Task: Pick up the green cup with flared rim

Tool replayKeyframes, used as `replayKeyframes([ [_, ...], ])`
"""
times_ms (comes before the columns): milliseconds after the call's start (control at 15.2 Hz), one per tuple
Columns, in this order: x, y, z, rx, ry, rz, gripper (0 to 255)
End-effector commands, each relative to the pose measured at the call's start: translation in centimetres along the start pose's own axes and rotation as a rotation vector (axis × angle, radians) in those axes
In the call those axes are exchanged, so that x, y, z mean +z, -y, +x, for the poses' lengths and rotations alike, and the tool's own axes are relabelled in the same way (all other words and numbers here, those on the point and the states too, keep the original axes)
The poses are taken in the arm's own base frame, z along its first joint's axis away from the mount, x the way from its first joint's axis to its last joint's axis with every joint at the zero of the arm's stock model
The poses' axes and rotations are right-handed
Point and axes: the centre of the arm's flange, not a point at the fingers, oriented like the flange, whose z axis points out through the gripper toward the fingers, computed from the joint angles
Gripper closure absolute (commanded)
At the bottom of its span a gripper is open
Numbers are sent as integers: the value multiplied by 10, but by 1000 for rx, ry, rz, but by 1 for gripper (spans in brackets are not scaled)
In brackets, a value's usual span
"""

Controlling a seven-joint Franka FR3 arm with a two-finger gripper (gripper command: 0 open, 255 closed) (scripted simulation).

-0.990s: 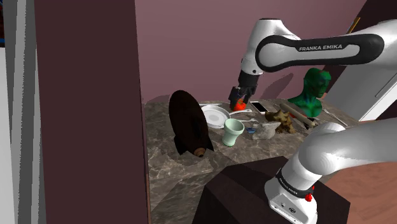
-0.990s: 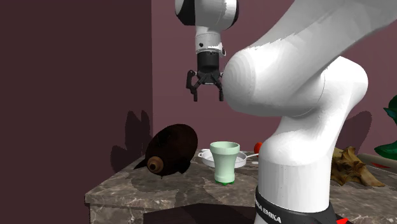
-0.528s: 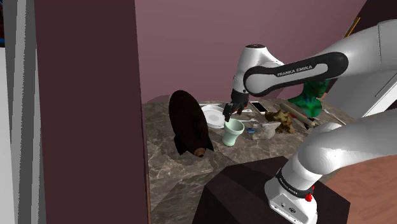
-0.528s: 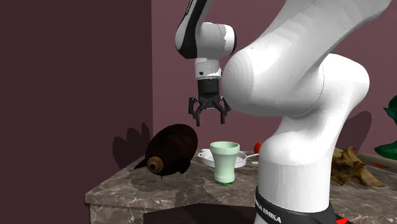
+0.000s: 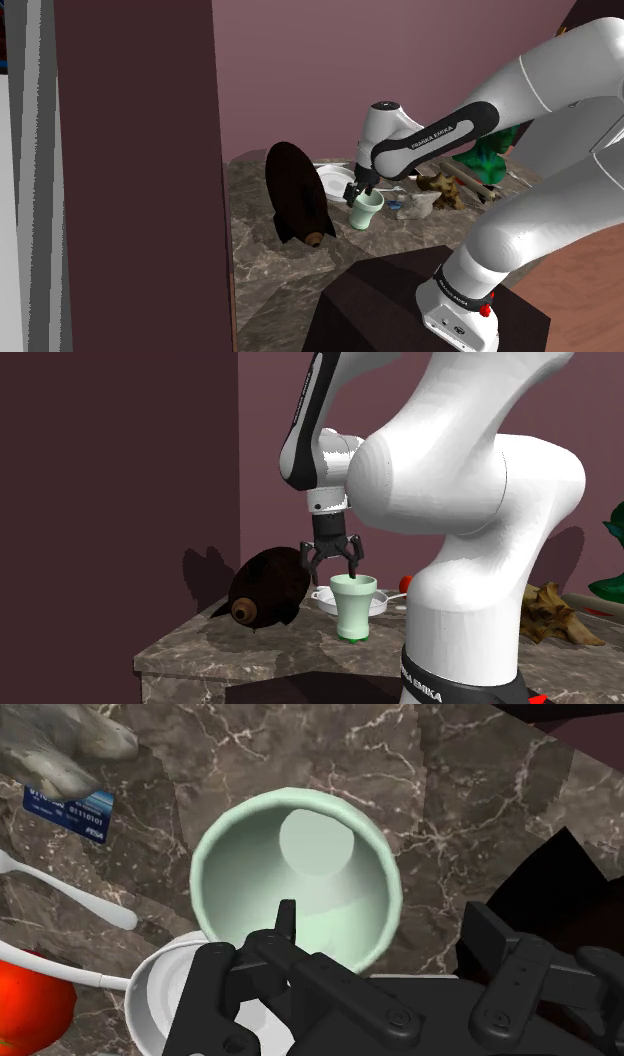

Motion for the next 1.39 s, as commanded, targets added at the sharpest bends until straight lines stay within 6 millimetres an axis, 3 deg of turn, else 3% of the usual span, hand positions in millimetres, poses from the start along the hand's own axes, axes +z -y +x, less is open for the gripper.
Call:
replayKeyframes([
  [0,10,2,1,-1,-1,0,0],
  [264,24,3,1,-1,-1,0,0],
  [330,23,3,1,-1,-1,0,255],
  [924,24,3,1,-1,-1,0,255],
  [1320,-8,0,1,-1,-1,0,255],
])
